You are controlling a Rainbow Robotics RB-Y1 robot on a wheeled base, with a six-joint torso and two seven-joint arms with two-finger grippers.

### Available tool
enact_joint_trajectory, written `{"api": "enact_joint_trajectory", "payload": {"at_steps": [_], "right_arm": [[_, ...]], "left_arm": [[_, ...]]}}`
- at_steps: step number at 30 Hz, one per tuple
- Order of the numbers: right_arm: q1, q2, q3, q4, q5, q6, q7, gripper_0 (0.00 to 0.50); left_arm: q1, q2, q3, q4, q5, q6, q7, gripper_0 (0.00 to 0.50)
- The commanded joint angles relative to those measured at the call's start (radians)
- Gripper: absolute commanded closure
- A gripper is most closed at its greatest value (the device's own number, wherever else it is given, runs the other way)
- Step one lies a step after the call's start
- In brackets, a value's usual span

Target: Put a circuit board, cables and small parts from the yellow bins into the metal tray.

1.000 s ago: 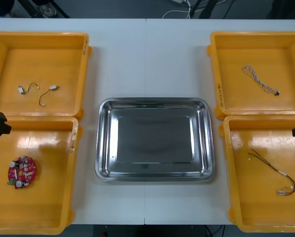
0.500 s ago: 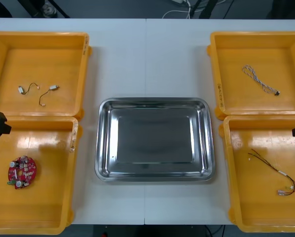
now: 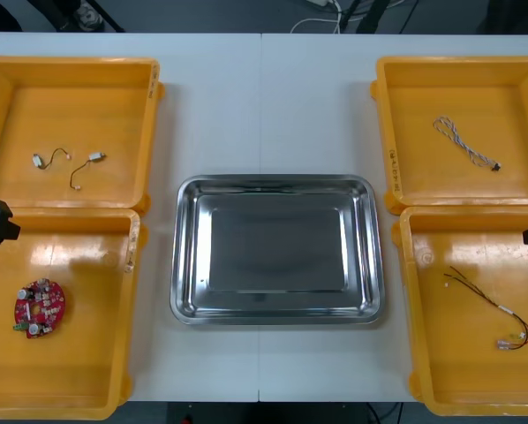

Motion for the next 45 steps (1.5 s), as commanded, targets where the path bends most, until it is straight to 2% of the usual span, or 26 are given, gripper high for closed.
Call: {"api": "enact_joint_trajectory", "payload": {"at_steps": [1, 45], "right_arm": [[0.008, -0.042, -0.034, -0.008, -0.006, -0.008, 0.004, 0.0], [0.008, -0.042, -0.034, -0.008, -0.006, -0.008, 0.004, 0.0]], "left_arm": [[0.011, 0.023, 0.032, -0.033, 0.008, -0.011, -0.063, 0.0], [0.011, 0.023, 0.032, -0.033, 0.008, -0.011, -0.063, 0.0]]}}
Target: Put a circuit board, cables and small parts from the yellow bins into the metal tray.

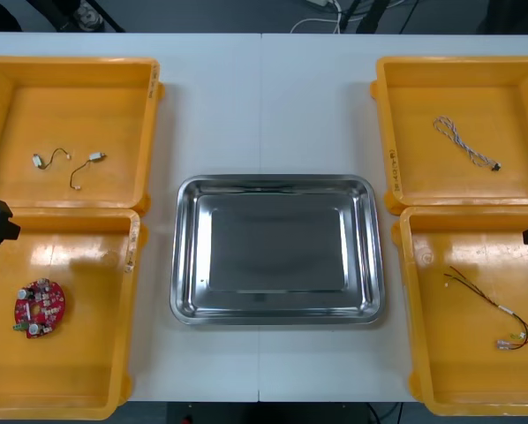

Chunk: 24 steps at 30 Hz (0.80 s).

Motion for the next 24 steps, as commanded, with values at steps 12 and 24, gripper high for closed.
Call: {"api": "enact_joint_trajectory", "payload": {"at_steps": [12, 24], "right_arm": [[0.008, -0.042, -0.034, -0.008, -0.006, -0.008, 0.004, 0.0], [0.008, -0.042, -0.034, -0.008, -0.006, -0.008, 0.004, 0.0]], "left_arm": [[0.011, 0.023, 0.032, -0.033, 0.008, -0.011, -0.063, 0.0], [0.025, 0.035, 0.026, -0.013, 0.033, -0.01, -0.076, 0.0]]}}
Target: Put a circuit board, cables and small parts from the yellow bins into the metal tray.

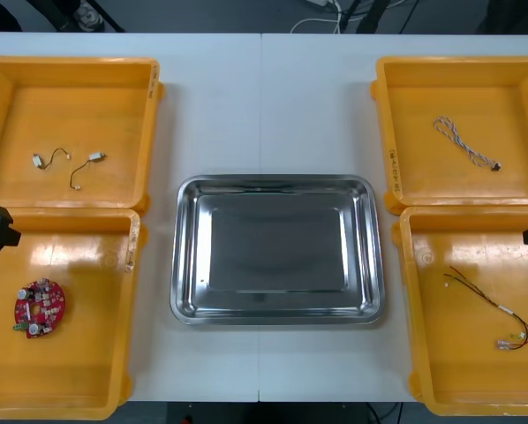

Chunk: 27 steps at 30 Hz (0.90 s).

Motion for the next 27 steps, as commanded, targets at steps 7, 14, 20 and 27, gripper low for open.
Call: {"api": "enact_joint_trajectory", "payload": {"at_steps": [7, 14, 20, 27], "right_arm": [[0.008, -0.042, -0.034, -0.008, -0.006, -0.008, 0.004, 0.0], [0.008, -0.042, -0.034, -0.008, -0.006, -0.008, 0.004, 0.0], [0.008, -0.042, -0.034, -0.008, -0.006, -0.008, 0.004, 0.0], [0.01, -0.031, -0.048, -0.003, 0.0, -0.017, 0.006, 0.0]], "left_arm": [[0.01, 0.064, 0.029, -0.013, 0.044, -0.01, -0.184, 0.0], [0.023, 0.086, 0.036, -0.013, 0.079, -0.01, -0.308, 0.0], [0.057, 0.099, 0.054, -0.017, 0.111, -0.028, -0.418, 0.0], [0.142, 0.118, 0.062, -0.033, 0.14, -0.113, -0.553, 0.0]]}}
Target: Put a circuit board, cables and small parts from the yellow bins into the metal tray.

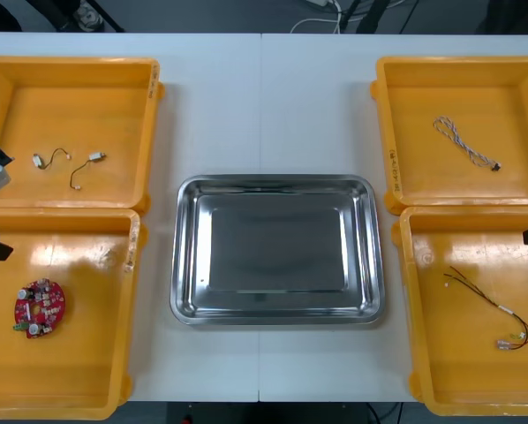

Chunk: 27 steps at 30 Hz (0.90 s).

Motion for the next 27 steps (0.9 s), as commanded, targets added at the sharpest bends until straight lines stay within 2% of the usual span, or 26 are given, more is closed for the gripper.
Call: {"api": "enact_joint_trajectory", "payload": {"at_steps": [1, 6, 18, 27], "right_arm": [[0.011, -0.031, -0.048, -0.004, -0.003, -0.017, 0.009, 0.0], [0.031, -0.028, -0.049, -0.003, -0.009, -0.025, 0.017, 0.0], [0.149, -0.027, -0.036, -0.015, -0.021, -0.151, 0.063, 0.0], [0.237, -0.027, -0.011, -0.035, -0.03, -0.238, 0.155, 0.0]], "left_arm": [[0.088, 0.06, 0.034, -0.038, 0.024, -0.07, -0.163, 0.0], [0.14, 0.061, 0.034, -0.059, 0.035, -0.128, -0.252, 0.0], [0.28, 0.079, 0.034, -0.092, 0.067, -0.256, -0.445, 0.0], [0.364, 0.09, 0.034, -0.093, 0.079, -0.348, -0.572, 0.0]]}}
